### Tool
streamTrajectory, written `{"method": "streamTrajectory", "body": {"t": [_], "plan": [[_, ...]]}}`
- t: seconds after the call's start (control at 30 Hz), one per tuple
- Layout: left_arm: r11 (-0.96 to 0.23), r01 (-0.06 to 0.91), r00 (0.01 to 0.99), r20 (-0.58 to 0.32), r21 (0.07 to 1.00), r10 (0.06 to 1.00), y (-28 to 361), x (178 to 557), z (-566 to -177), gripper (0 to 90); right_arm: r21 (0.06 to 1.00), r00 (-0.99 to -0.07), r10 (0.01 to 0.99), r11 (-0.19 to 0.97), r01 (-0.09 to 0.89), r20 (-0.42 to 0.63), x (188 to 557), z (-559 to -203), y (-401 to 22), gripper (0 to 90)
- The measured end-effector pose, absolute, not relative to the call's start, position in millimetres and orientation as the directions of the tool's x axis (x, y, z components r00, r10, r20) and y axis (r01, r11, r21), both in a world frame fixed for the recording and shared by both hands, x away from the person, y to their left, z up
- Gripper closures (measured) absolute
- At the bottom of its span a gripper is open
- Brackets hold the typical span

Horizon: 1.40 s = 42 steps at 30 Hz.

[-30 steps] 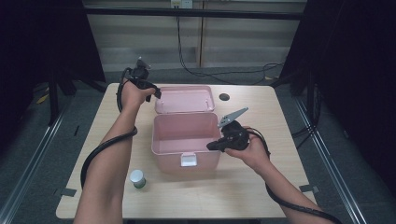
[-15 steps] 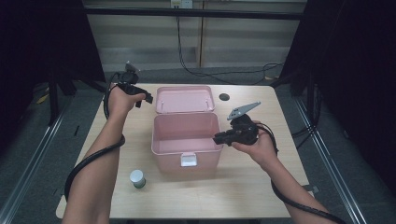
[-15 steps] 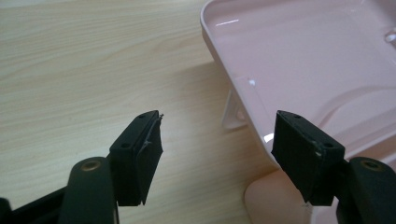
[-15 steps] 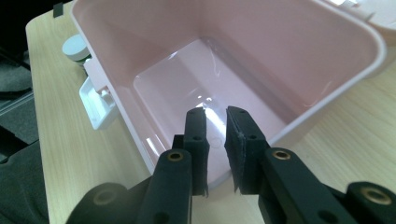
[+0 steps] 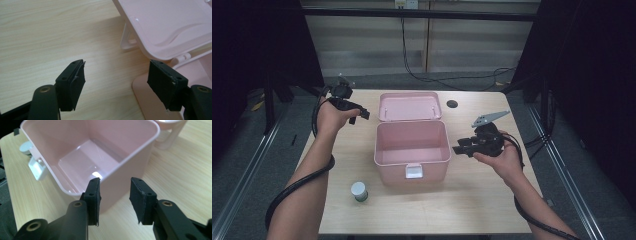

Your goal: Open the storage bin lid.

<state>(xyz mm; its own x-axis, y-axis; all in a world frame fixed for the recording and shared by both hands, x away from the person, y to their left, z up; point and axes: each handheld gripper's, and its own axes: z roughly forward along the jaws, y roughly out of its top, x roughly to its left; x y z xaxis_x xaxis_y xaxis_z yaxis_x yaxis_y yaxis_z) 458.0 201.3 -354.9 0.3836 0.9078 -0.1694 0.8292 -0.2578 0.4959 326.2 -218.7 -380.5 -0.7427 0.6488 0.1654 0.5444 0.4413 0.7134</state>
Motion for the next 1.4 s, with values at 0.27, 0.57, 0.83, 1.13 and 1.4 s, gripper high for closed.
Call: {"method": "streamTrajectory", "body": {"t": [0.27, 0.57, 0.83, 1.13, 1.4], "plan": [[-0.255, 0.831, 0.386, -0.182, 0.494, 0.904, 212, 445, -358, 29.1, 0.7, -0.707, 0.684, 0.415, 0.581, 0.181, 323, -397, -234, 49.4], [-0.258, 0.838, 0.386, -0.188, 0.481, 0.903, 222, 433, -365, 28.8, 0.688, -0.682, 0.707, 0.401, 0.605, 0.187, 321, -422, -241, 36.3], [-0.267, 0.835, 0.4, -0.198, 0.48, 0.895, 223, 424, -369, 28.8, 0.68, -0.663, 0.724, 0.391, 0.62, 0.188, 320, -441, -245, 31.1], [-0.309, 0.826, 0.437, -0.19, 0.472, 0.879, 223, 414, -371, 28.7, 0.671, -0.673, 0.718, 0.411, 0.617, 0.178, 316, -468, -240, 26.8], [-0.332, 0.818, 0.468, -0.209, 0.469, 0.859, 221, 403, -373, 28.6, 0.654, -0.669, 0.73, 0.439, 0.616, 0.14, 315, -488, -236, 23.4]]}}
